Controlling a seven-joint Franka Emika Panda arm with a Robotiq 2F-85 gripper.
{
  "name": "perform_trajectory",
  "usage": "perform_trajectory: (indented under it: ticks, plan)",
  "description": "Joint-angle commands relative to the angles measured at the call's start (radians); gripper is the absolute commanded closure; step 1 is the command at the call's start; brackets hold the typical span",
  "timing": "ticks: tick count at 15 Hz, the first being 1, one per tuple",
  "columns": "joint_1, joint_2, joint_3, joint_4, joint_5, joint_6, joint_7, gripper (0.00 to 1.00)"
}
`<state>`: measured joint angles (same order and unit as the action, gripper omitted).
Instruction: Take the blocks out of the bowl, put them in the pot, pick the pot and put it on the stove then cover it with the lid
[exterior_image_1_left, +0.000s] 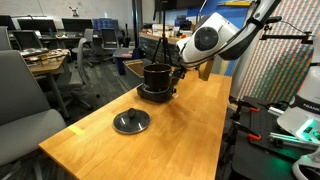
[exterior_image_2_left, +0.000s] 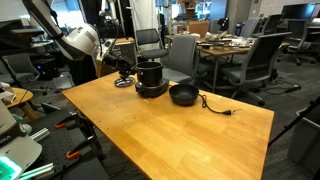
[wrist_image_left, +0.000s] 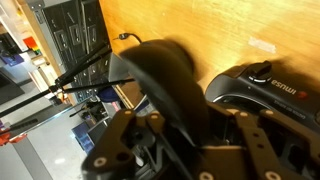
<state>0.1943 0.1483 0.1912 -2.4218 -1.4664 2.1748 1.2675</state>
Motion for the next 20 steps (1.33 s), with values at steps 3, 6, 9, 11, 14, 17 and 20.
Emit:
perform_trajectory:
  ticks: [3,6,9,11,14,17,20]
  plan:
    - [0.001,-0.054,0.008,0.018,0.035,-0.035,-0.042,0.43]
    - [-0.003,-0.108,0.012,0.024,0.156,-0.027,-0.159,0.2]
    - [0.006,-0.155,0.012,0.04,0.23,-0.068,-0.241,0.01]
    - [0.008,-0.177,0.013,0.048,0.264,-0.081,-0.286,0.0]
    - [0.009,-0.211,0.012,0.045,0.44,-0.018,-0.496,0.0]
    - [0.037,-0.268,0.034,0.044,0.624,0.067,-0.658,0.0]
    - [0.078,-0.298,0.056,0.12,0.876,0.092,-0.823,0.0]
